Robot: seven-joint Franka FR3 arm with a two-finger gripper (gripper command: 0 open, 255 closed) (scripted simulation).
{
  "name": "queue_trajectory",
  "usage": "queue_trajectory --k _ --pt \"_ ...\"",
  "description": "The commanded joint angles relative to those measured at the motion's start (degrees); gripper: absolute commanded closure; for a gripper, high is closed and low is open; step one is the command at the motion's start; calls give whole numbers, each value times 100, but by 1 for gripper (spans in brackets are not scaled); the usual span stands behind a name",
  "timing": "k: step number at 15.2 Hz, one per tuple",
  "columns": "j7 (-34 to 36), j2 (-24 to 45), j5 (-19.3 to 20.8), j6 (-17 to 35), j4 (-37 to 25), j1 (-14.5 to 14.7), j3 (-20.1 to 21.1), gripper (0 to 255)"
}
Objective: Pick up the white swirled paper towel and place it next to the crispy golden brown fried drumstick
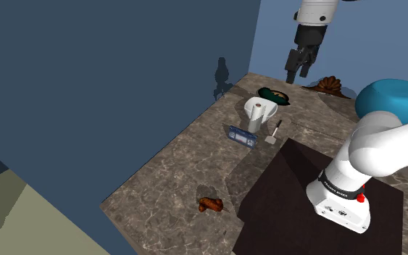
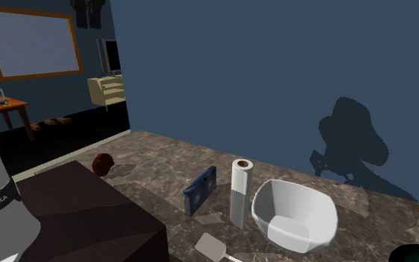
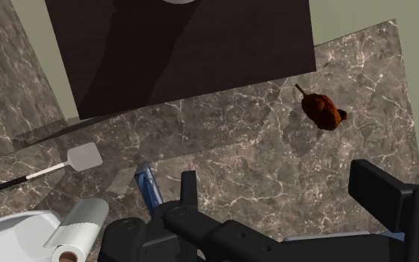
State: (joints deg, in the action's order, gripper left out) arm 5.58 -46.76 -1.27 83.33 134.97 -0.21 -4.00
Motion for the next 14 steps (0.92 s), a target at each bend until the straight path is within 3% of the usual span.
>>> queue_trajectory --k 1,14 --pt "0 0 0 0 0 0 0 0" --pt "-1179 1309 809 2449 895 -251 -990 0"
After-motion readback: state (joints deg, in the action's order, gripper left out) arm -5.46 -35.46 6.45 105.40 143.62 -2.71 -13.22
